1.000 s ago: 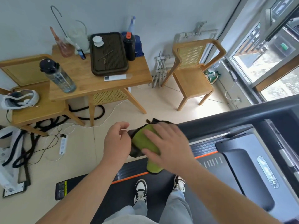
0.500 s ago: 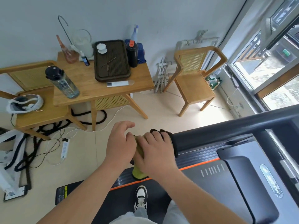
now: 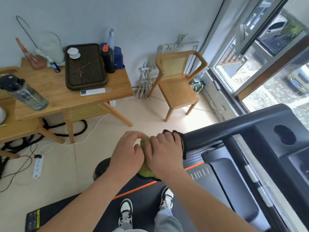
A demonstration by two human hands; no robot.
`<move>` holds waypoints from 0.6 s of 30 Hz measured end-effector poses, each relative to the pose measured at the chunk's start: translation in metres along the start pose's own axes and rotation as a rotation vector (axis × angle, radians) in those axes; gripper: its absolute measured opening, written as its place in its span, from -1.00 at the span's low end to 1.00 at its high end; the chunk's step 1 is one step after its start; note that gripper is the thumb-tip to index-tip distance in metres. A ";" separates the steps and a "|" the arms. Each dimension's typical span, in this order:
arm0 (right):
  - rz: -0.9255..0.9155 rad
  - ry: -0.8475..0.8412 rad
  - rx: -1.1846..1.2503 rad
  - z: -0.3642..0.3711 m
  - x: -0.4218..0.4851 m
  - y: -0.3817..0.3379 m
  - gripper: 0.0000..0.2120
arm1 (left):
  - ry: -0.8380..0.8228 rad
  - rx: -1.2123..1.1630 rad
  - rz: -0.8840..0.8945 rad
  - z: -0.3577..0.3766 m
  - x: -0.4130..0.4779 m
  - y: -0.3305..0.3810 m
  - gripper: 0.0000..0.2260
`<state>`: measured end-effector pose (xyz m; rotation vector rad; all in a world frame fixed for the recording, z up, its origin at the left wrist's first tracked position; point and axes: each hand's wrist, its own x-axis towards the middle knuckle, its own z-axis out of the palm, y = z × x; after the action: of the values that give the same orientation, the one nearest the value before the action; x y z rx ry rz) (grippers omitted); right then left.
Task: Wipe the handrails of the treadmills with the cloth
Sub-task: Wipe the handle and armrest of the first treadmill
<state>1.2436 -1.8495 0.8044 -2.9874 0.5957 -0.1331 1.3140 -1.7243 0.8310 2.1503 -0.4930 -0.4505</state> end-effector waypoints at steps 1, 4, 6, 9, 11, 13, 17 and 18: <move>-0.088 -0.009 0.068 -0.001 -0.004 0.006 -0.53 | 0.003 0.000 -0.006 0.006 0.004 0.007 -0.60; -0.263 -0.063 0.119 -0.008 0.001 0.060 -0.51 | -0.006 0.011 0.005 0.024 0.016 0.028 -0.59; -0.217 -0.110 0.036 -0.015 0.012 0.103 -0.53 | -0.026 0.029 0.008 0.038 0.024 0.041 -0.61; -0.075 -0.127 -0.084 -0.031 0.030 0.174 -0.50 | -0.065 0.056 0.013 0.061 0.031 0.062 -0.64; 0.042 -0.143 -0.125 -0.039 0.039 0.210 -0.49 | -0.099 0.079 0.030 0.075 0.033 0.074 -0.65; 0.129 -0.156 -0.166 -0.039 0.046 0.219 -0.47 | -0.129 0.097 0.038 0.084 0.034 0.079 -0.67; 0.162 -0.057 -0.136 -0.026 0.045 0.164 -0.51 | -0.078 0.148 0.002 0.088 0.036 0.070 -0.68; 0.114 -0.051 -0.107 -0.022 0.042 0.144 -0.53 | -0.060 0.155 -0.017 0.087 0.037 0.067 -0.68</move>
<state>1.2258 -2.0001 0.8133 -3.0382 0.7886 -0.0178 1.2916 -1.8379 0.8310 2.2966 -0.5594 -0.5020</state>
